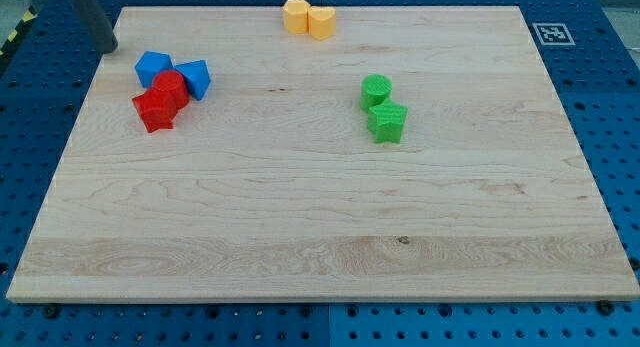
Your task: Slide the blue blocks to the right
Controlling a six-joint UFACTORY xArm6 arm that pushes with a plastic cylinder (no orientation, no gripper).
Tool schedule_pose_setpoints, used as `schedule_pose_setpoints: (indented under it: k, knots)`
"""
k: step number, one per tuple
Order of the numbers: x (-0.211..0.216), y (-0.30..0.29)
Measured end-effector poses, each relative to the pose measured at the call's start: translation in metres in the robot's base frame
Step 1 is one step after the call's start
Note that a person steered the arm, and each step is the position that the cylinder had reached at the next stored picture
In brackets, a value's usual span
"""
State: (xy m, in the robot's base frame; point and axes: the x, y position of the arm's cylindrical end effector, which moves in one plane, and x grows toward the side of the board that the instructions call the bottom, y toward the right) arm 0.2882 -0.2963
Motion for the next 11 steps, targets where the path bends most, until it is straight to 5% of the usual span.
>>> schedule_pose_setpoints:
  k: [3, 11]
  knots:
    - [0.044, 0.026]
    - [0.076, 0.144]
